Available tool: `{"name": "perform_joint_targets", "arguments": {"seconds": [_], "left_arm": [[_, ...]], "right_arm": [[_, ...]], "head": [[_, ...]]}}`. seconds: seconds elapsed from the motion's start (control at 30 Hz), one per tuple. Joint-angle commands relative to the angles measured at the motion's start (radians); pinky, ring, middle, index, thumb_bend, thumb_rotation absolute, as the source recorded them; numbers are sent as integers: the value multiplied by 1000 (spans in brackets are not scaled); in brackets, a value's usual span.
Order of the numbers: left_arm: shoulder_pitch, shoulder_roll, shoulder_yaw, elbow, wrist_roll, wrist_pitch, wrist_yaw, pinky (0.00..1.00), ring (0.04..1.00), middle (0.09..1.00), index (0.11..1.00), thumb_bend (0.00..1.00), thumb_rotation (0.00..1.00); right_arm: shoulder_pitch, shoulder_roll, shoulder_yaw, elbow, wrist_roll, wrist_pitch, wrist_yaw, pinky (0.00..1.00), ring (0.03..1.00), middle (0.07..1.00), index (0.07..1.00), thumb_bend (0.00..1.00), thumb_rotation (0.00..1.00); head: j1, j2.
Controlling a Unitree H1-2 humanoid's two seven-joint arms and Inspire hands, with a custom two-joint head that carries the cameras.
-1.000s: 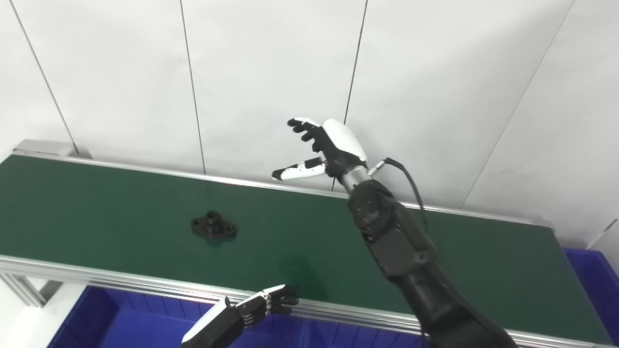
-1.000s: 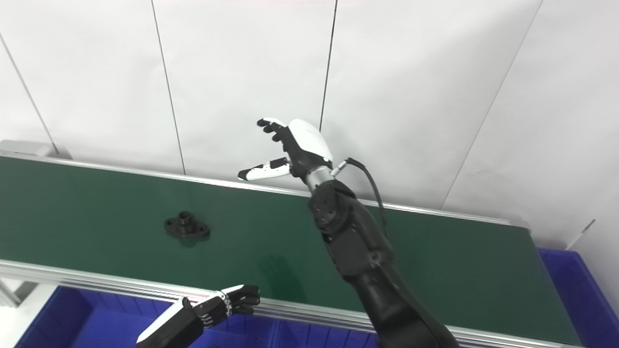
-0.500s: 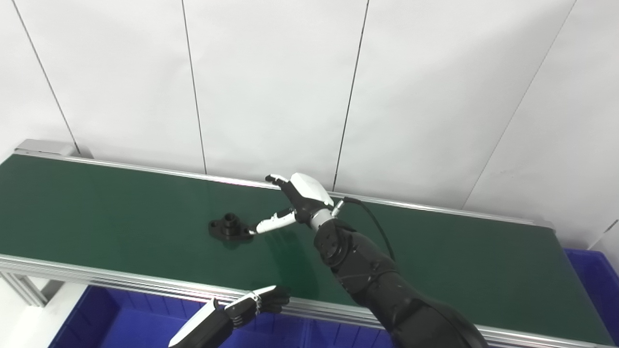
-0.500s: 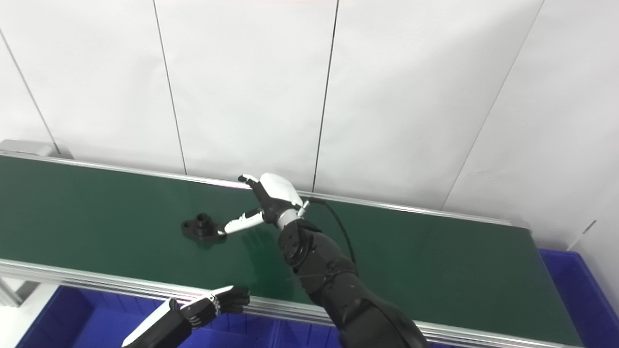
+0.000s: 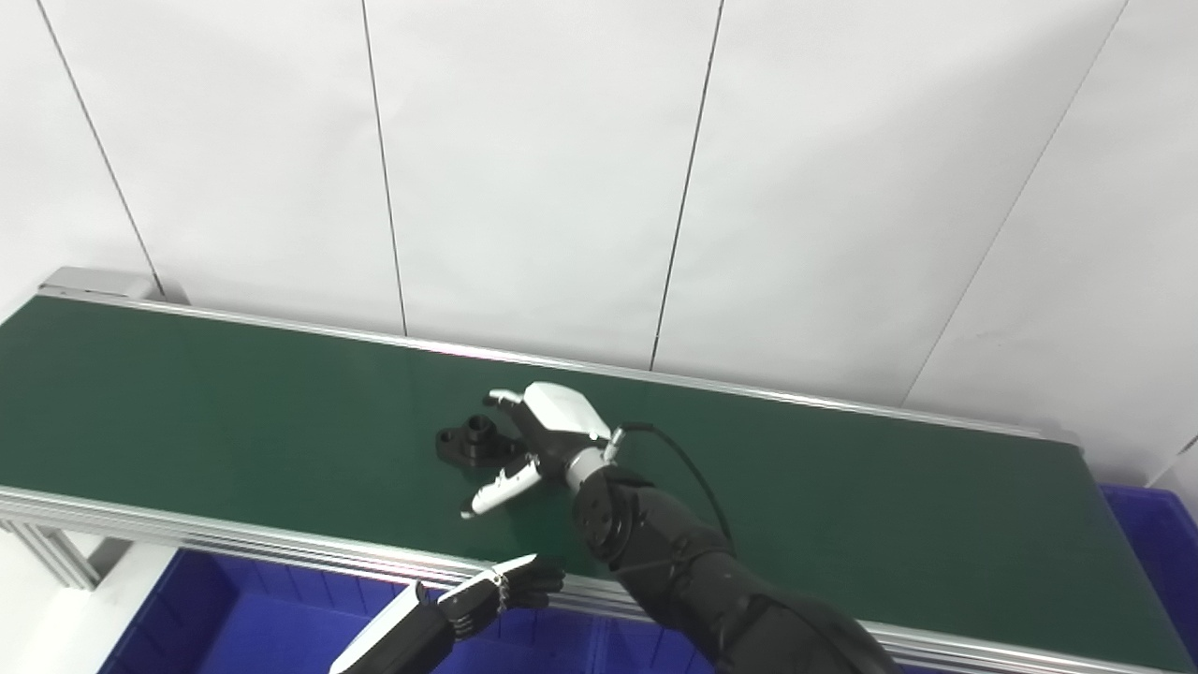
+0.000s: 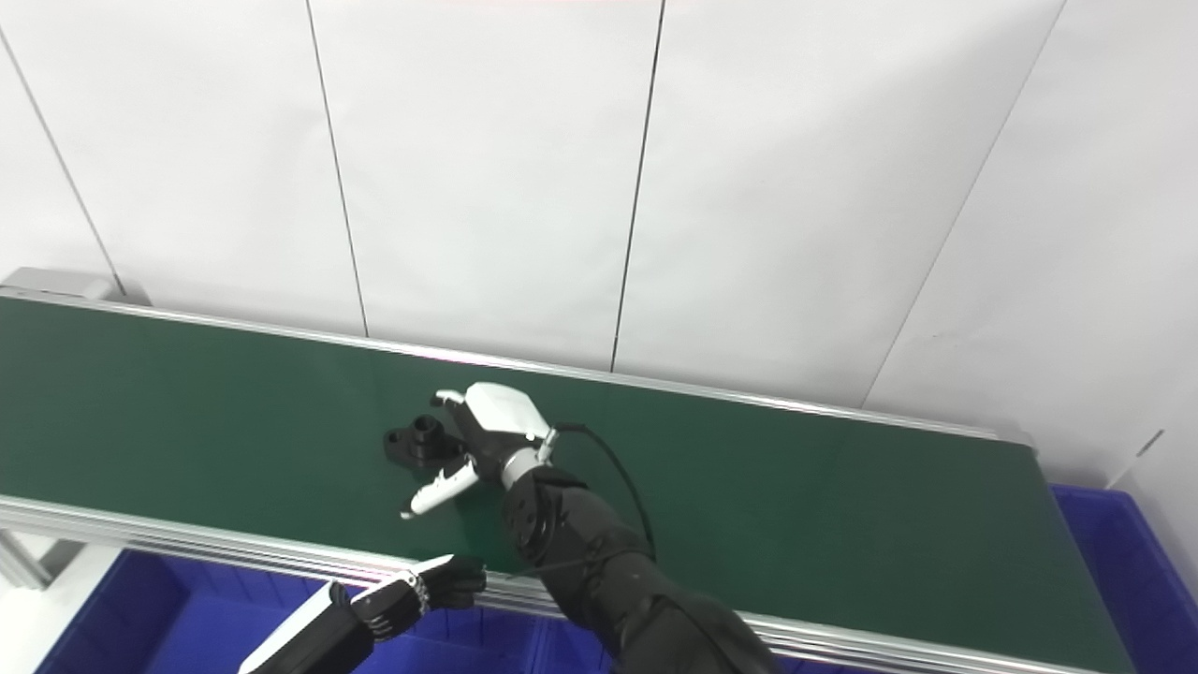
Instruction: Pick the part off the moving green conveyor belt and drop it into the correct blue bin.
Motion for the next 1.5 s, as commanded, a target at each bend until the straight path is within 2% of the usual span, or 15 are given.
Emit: {"name": "perform_joint_targets", "arguments": {"seconds": [0.0, 0.13, 0.23, 0.3, 0.33, 0.4, 0.43, 0.67, 0.8, 0.97, 1.03, 1.07, 1.1, 1.23, 1.47], "left_arm": [[-3, 7, 2, -32, -27, -19, 14, 851, 887, 908, 899, 512, 654], [7, 10, 1, -45, -39, -8, 15, 856, 887, 906, 897, 524, 638], [14, 13, 2, -52, -47, -5, 16, 858, 887, 906, 897, 536, 626], [16, 17, 2, -54, -52, -5, 16, 858, 887, 906, 897, 540, 624], [16, 20, 2, -55, -55, -5, 16, 858, 886, 906, 896, 540, 617], [17, 24, 2, -59, -60, -6, 15, 858, 886, 906, 896, 540, 614], [17, 26, 1, -61, -62, -5, 14, 860, 887, 907, 897, 540, 610], [21, 34, 2, -93, -70, 23, 19, 859, 885, 905, 894, 549, 592], [19, 32, 6, -105, -76, 27, 22, 859, 883, 902, 891, 544, 578], [13, 31, 9, -112, -80, 33, 25, 861, 884, 901, 891, 543, 572], [11, 30, 11, -116, -80, 35, 30, 859, 884, 902, 891, 542, 572], [11, 29, 13, -119, -79, 36, 33, 852, 878, 898, 886, 550, 569], [10, 28, 15, -122, -80, 37, 35, 851, 877, 896, 883, 553, 564], [11, 28, 18, -120, -85, 33, 37, 854, 875, 894, 879, 557, 551], [2, 22, 16, -87, -84, 16, 28, 854, 877, 895, 883, 546, 566]], "right_arm": [[-32, 30, 17, -2, -12, -5, -35, 768, 818, 832, 857, 1000, 309], [-22, 52, 41, 16, -22, 23, -39, 686, 750, 775, 799, 997, 254], [-15, 57, 65, 28, -37, 33, -38, 598, 665, 679, 671, 918, 90], [-14, 58, 88, 34, -50, 49, -29, 579, 647, 665, 641, 874, 38], [-13, 59, 97, 37, -56, 62, -23, 521, 608, 646, 554, 663, 84], [-11, 60, 105, 41, -59, 80, -12, 462, 567, 626, 511, 553, 108], [-9, 59, 106, 42, -58, 85, -8, 390, 494, 537, 503, 539, 44], [3, 53, 163, 50, -92, 104, 7, 372, 471, 485, 492, 531, 0], [9, 51, 198, 52, -110, 107, 26, 297, 384, 429, 520, 528, 0], [11, 50, 219, 54, -114, 107, 64, 242, 320, 472, 494, 531, 0], [11, 51, 224, 55, -113, 108, 100, 241, 318, 474, 493, 532, 0], [12, 52, 227, 56, -115, 111, 123, 308, 408, 471, 506, 529, 0], [12, 53, 228, 56, -113, 110, 149, 373, 488, 478, 507, 527, 1], [11, 42, 218, 50, -98, 97, 185, 448, 559, 502, 489, 526, 1], [0, -5, 169, 10, -60, 13, 110, 332, 418, 497, 466, 530, 0]], "head": [[2, 2], [14, 10], [17, 11], [20, 12], [22, 12], [23, 13], [23, 13], [29, 19], [28, 22], [38, 25], [41, 24], [41, 24], [43, 25], [36, 26], [1, 21]]}}
